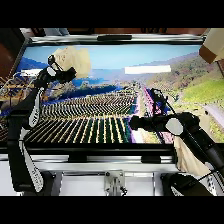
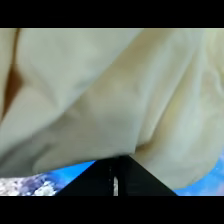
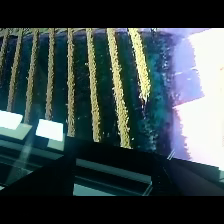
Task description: Fold the shirts.
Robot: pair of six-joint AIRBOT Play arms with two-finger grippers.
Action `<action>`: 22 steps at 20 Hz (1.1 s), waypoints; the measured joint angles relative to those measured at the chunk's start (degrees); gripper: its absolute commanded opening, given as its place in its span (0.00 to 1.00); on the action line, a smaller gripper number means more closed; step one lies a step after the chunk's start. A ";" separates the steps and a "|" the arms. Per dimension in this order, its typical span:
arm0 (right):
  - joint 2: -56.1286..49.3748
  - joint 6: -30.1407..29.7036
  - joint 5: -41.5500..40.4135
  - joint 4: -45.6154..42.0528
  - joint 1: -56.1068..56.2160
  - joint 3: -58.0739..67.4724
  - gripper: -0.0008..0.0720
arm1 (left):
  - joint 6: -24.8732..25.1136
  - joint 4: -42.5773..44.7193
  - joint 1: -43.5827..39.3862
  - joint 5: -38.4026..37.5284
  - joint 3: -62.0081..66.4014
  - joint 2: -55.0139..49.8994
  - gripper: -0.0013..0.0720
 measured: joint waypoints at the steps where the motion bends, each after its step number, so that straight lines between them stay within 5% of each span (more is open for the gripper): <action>1: 0.00 0.00 -0.04 0.00 0.00 0.00 0.77 | -0.02 -0.44 0.00 0.57 0.04 0.17 0.06; 7: 0.02 0.00 -1.68 0.55 0.00 0.02 0.77 | 7.13 -1.27 -0.46 1.36 0.09 8.90 0.06; 14: 4.13 -3.08 5.16 -9.31 0.02 9.44 0.77 | 17.29 -0.42 -7.67 -2.10 0.09 37.75 0.06; 18: 10.47 -3.67 11.61 -20.11 0.02 18.40 0.77 | 17.49 3.28 -14.01 -10.25 -4.28 52.39 0.06; 22: 16.13 -3.78 17.53 -24.24 0.02 22.03 0.77 | 11.47 5.05 -23.21 -17.62 -17.33 60.96 0.06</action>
